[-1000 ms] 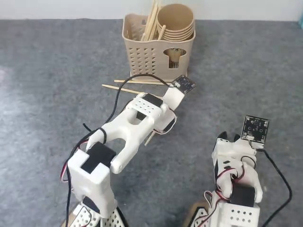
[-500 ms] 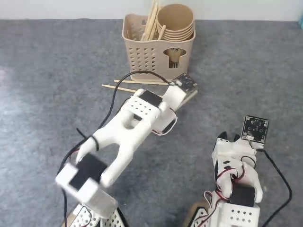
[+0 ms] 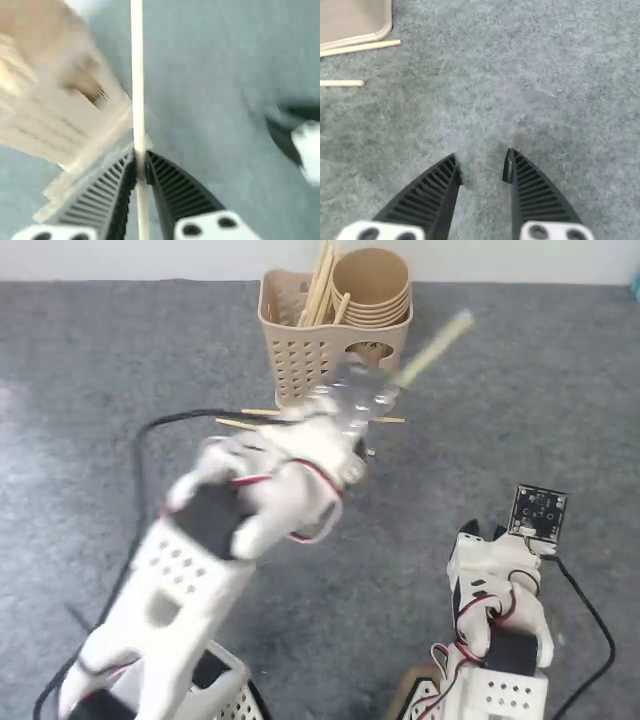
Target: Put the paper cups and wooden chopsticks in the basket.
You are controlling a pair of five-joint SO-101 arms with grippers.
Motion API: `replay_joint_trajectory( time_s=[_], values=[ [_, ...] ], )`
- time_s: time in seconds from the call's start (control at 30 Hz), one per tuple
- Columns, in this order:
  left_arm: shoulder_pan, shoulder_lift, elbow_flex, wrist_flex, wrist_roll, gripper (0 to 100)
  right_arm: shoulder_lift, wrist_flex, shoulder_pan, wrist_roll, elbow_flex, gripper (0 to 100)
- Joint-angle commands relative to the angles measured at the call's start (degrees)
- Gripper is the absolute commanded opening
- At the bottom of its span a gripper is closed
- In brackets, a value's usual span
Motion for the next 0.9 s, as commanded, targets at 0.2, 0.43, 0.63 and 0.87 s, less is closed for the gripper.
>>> replay_joint_trajectory(
  time_s=[0.2, 0.43, 0.63, 0.87],
  values=[
    [-10.64, -7.82, 14.73, -47.30, 6.42, 1, -0.84, -2.59, -0.13, -0.79, 0.26, 11.7],
    [-12.48, -1.05, 24.13, -79.56, 10.46, 1, -0.84, -2.59, -0.40, -0.88, 0.26, 11.7],
    [-14.24, 11.78, 13.85, -80.00, 10.55, 1, -0.84, -2.51, -0.31, -0.88, 0.35, 11.7],
    [-17.67, 30.42, -3.74, -80.00, 10.29, 1, -0.84, -2.51, -0.40, -0.79, 0.35, 11.7]
  ],
)
